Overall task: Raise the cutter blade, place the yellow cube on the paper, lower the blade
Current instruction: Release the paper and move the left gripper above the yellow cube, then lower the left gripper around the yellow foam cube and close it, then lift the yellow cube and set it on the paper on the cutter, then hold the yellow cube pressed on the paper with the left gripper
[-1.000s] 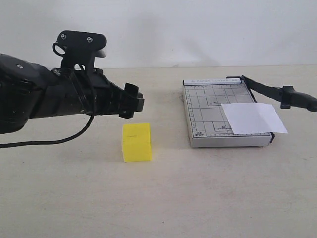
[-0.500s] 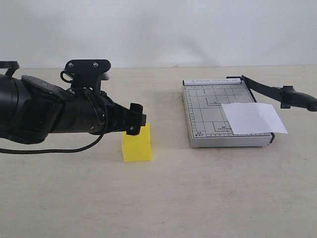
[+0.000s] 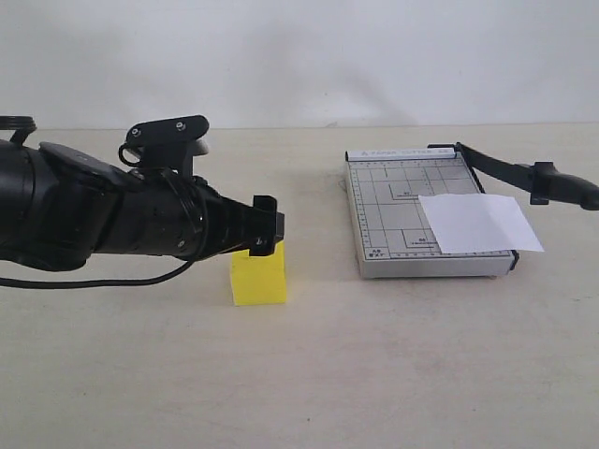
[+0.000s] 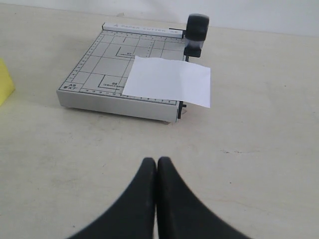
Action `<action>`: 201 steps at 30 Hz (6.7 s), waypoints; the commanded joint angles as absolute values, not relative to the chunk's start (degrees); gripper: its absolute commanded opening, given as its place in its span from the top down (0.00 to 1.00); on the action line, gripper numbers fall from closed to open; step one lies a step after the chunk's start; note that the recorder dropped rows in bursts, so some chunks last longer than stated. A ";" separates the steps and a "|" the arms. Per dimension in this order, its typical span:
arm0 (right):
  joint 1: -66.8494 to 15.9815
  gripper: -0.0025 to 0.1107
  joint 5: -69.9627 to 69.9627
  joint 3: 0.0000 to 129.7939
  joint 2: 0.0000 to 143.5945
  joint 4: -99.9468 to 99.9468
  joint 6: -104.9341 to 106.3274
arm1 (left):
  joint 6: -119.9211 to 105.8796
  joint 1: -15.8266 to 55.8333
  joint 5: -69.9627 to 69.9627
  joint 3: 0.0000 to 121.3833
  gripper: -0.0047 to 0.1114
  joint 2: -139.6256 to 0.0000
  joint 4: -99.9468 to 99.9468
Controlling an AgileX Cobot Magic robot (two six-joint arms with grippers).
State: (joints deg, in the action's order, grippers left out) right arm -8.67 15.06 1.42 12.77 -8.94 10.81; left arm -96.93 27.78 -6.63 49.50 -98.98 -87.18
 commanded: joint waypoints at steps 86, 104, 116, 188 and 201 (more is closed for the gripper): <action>-8.56 0.97 14.79 1.12 12.56 -8.63 10.95 | -96.18 27.59 -0.86 59.31 0.92 -113.36 -86.42; -8.56 0.97 14.79 1.12 12.56 -8.63 10.95 | -96.18 27.73 3.59 63.92 0.92 -107.00 -75.28; -8.56 0.97 14.79 1.12 12.56 -8.63 10.85 | -96.18 35.15 4.73 76.31 0.92 -111.57 -70.65; -8.56 0.97 14.79 1.12 12.56 -8.63 10.89 | -93.95 38.91 0.00 101.17 0.92 -133.44 -67.89; -8.56 0.97 14.79 1.12 12.56 -8.63 11.03 | -94.91 38.91 0.73 101.28 0.92 -133.57 -67.89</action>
State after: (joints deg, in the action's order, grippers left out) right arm -8.67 15.06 1.42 12.77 -8.94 10.81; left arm -94.47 38.71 0.70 100.93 -133.86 -67.87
